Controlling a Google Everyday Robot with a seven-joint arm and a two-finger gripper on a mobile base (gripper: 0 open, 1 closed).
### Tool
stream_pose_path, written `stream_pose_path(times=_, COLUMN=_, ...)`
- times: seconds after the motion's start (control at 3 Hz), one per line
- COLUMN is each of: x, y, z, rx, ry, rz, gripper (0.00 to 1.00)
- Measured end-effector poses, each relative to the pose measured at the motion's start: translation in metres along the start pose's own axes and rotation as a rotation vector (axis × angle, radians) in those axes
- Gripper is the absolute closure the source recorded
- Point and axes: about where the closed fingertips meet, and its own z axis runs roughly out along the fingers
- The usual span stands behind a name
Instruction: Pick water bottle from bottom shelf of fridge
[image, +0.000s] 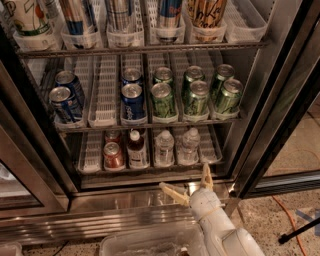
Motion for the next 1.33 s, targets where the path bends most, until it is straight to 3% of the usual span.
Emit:
stream_pose_path(times=0.33, x=0.0016, y=-0.0188, z=0.0075, rx=0.073, ry=-0.015, rz=-0.027, gripper=0.0)
stream_pose_path(times=0.67, x=0.0016, y=-0.0188, z=0.0076, rx=0.074, ry=-0.015, rz=-0.027, gripper=0.0)
stream_pose_path(times=1.33, x=0.0016, y=-0.0188, z=0.0076, rx=0.074, ry=-0.015, rz=-0.027, gripper=0.37)
